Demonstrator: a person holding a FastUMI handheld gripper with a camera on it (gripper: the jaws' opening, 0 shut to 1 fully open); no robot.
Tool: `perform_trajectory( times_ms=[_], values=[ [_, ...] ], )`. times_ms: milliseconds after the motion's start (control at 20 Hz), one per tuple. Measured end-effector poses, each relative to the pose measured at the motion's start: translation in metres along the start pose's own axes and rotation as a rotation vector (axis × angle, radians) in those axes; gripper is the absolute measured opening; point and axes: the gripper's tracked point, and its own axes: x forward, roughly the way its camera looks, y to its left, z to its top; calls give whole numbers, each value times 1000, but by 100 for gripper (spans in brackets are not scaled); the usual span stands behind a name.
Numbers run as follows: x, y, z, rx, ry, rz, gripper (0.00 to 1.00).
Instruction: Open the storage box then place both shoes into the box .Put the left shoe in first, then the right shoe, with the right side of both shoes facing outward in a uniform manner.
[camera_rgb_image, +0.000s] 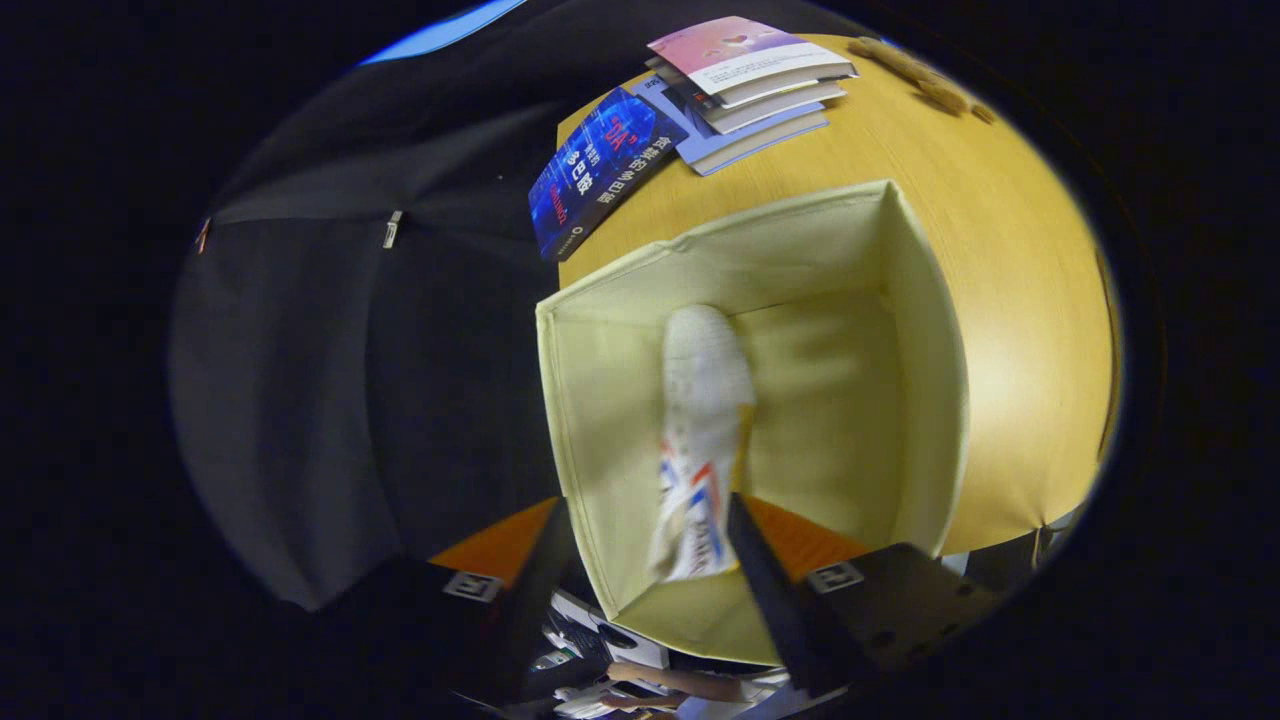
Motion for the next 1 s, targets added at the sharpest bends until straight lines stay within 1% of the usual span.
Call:
perform_trajectory(
  times_ms=[50,200,300,450,600,850,1000],
  values=[
    [-13,0,4,-9,-1,-3,98],
    [-25,-3,6,-16,-18,5,99],
    [-36,-1,6,-18,-21,31,98],
    [-62,-1,2,-30,-18,77,98],
    [-97,-16,4,-52,-34,99,98],
    [-169,-73,10,-71,-67,110,98],
    [-214,-134,24,-31,-109,76,98]
  ],
)
